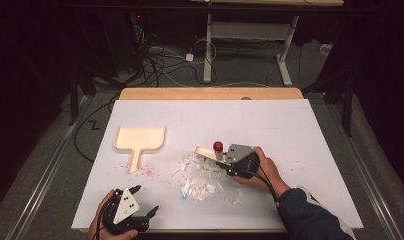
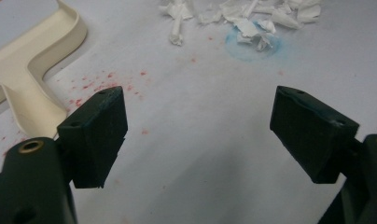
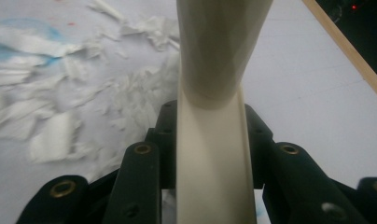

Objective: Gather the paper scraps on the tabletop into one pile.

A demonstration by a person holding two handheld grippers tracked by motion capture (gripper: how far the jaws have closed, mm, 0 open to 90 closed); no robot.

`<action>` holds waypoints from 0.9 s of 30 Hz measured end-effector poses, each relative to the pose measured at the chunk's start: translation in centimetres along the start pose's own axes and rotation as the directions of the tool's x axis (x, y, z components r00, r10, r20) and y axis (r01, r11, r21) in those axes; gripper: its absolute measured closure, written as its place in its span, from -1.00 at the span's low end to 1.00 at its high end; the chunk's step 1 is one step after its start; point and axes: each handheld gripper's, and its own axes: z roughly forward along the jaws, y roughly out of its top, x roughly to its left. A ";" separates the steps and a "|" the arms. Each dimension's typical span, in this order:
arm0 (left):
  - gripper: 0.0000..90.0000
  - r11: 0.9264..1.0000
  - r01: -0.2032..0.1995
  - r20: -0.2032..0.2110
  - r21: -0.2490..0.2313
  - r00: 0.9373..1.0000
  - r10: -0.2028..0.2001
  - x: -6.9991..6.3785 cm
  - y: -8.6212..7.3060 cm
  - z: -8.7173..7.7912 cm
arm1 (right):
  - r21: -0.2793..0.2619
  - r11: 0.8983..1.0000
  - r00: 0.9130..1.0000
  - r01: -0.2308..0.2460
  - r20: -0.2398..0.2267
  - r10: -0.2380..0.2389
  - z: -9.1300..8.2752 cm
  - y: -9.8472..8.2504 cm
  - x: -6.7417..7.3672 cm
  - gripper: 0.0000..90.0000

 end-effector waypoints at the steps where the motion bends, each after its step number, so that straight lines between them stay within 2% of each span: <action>1: -0.60 1.000 -0.004 0.002 0.002 1.000 0.004 -0.1 0.0 0.0 | -0.005 1.000 1.000 0.006 -0.011 -0.006 -0.4 -0.1 0.2 0.51; 2: -0.60 1.000 -0.004 0.002 0.002 1.000 0.004 -0.1 0.0 0.0 | -0.005 1.000 1.000 0.006 -0.011 -0.006 -0.4 -0.1 0.2 0.51; 4: -0.60 1.000 -0.006 0.003 0.001 1.000 0.006 -0.1 0.1 0.0 | -0.016 1.000 1.000 0.003 -0.020 -0.003 -1.5 -0.3 0.6 0.51; 7: -0.60 1.000 -0.005 0.002 0.002 1.000 0.005 -0.1 0.1 0.0 | -0.036 0.999 1.000 -0.009 -0.019 0.008 -2.1 -0.4 0.5 0.51; 8: -0.60 1.000 -0.005 0.001 0.003 1.000 0.005 -0.2 0.1 0.1 | -0.054 0.998 1.000 -0.029 -0.007 0.029 -2.6 -0.3 0.1 0.51; 11: -0.60 1.000 -0.007 0.003 0.004 1.000 0.007 -0.2 0.1 0.1 | -0.064 0.997 0.999 -0.051 0.003 0.052 -2.9 -0.2 -0.4 0.51; 12: -0.60 1.000 -0.007 0.002 0.004 1.000 0.007 -0.2 0.1 0.1 | -0.073 0.995 0.998 -0.063 0.023 0.065 -3.1 -0.1 -1.1 0.51; 15: -0.60 1.000 -0.008 0.003 0.009 1.000 0.008 -0.2 0.1 0.1 | -0.080 0.994 0.996 -0.078 0.035 0.081 -3.3 0.1 -1.8 0.51; 16: -0.60 1.000 -0.006 0.003 0.008 1.000 0.006 -0.2 0.1 0.1 | -0.081 0.992 0.994 -0.096 0.043 0.100 -3.2 0.2 -2.1 0.51; 18: -0.60 1.000 -0.001 0.004 0.007 1.000 0.001 -0.1 0.0 0.1 | -0.079 0.988 0.988 -0.129 0.070 0.135 -2.7 0.5 -3.3 0.51; 20: -0.60 1.000 -0.001 0.003 0.007 1.000 0.001 -0.1 0.0 0.1 | -0.076 0.989 0.987 -0.129 0.082 0.136 -2.4 0.6 -3.5 0.51; 21: -0.60 1.000 -0.001 0.004 0.007 1.000 0.001 -0.1 0.0 0.1 | -0.064 0.988 0.983 -0.140 0.107 0.147 -1.4 1.0 -4.3 0.51; 22: -0.60 1.000 -0.004 0.003 0.009 1.000 0.004 -0.1 0.0 0.1 | -0.059 0.987 0.982 -0.147 0.109 0.153 -0.9 1.1 -4.5 0.51; 23: -0.60 1.000 -0.004 0.003 0.009 1.000 0.004 -0.1 0.0 0.1 | -0.059 0.987 0.982 -0.147 0.109 0.153 -0.9 1.1 -4.5 0.51; 26: -0.60 1.000 -0.001 0.006 0.011 1.000 0.001 -0.1 0.0 0.2 | -0.037 0.990 0.983 -0.137 0.122 0.140 1.4 2.0 -4.9 0.51; 27: -0.60 1.000 -0.002 0.006 0.012 1.000 0.002 -0.1 0.0 0.2 | -0.037 0.990 0.983 -0.137 0.122 0.140 1.4 2.0 -4.9 0.51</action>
